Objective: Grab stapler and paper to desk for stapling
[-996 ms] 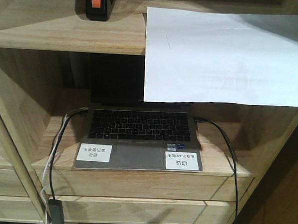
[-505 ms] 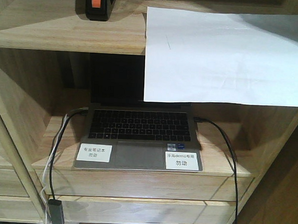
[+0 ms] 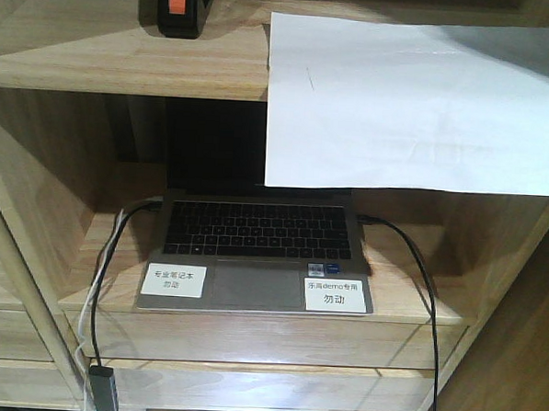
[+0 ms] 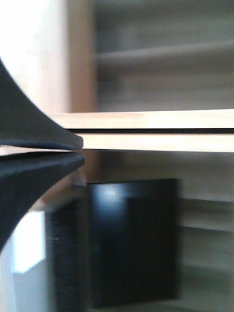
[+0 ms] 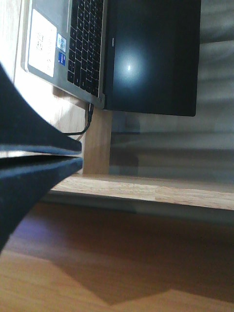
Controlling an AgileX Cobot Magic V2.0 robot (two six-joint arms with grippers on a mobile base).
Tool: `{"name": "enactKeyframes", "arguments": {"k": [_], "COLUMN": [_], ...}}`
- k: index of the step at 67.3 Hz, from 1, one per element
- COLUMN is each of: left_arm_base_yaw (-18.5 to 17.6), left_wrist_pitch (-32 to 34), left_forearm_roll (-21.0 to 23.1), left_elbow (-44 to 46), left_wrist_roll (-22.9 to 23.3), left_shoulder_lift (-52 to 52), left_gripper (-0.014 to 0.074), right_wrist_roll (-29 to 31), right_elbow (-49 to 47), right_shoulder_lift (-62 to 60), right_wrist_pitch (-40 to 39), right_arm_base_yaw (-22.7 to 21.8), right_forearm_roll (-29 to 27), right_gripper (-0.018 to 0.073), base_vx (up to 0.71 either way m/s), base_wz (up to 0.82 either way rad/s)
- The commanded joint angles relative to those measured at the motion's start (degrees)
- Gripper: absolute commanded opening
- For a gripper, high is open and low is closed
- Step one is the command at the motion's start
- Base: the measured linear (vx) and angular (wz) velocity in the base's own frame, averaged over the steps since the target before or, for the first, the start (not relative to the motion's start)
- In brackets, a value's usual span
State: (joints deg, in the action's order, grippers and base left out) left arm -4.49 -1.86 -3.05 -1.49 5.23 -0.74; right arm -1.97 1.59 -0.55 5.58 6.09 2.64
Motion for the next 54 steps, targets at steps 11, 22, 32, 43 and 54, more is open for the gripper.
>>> {"name": "enactKeyframes", "arguments": {"k": [11, 22, 32, 43, 54], "left_arm_base_yaw": [-0.4, -0.4, -0.4, -0.4, -0.4], "left_wrist_pitch": [13.39, 10.99, 5.59, -4.29, -13.44], "left_forearm_roll": [0.37, 0.23, 0.23, 0.23, 0.23], "left_elbow": [2.56, 9.95, 19.16, 29.58, 37.88], "left_wrist_roll": [0.51, 0.32, 0.32, 0.32, 0.32], "left_shoulder_lift": [-0.77, -0.6, 2.96, 10.94, 18.85], "left_gripper": [-0.0006, -0.0006, -0.0006, -0.0006, -0.0006], "right_wrist_roll": [0.26, 0.26, 0.26, 0.26, 0.26], "right_elbow": [1.32, 1.32, 1.32, 1.32, 1.32], "right_shoulder_lift": [-0.53, -0.53, -0.53, -0.53, -0.53], "right_wrist_pitch": [-3.91, -3.91, -3.91, -3.91, -3.91], "right_arm_base_yaw": [0.01, 0.01, 0.01, 0.01, 0.01], "right_forearm_roll": [0.48, 0.48, 0.48, 0.48, 0.48], "right_gripper": [-0.0009, -0.0009, -0.0009, -0.0009, -0.0009], "base_vx": [0.0, 0.0, 0.0, 0.0, 0.0], "base_wz": [0.0, 0.0, 0.0, 0.0, 0.0]}}
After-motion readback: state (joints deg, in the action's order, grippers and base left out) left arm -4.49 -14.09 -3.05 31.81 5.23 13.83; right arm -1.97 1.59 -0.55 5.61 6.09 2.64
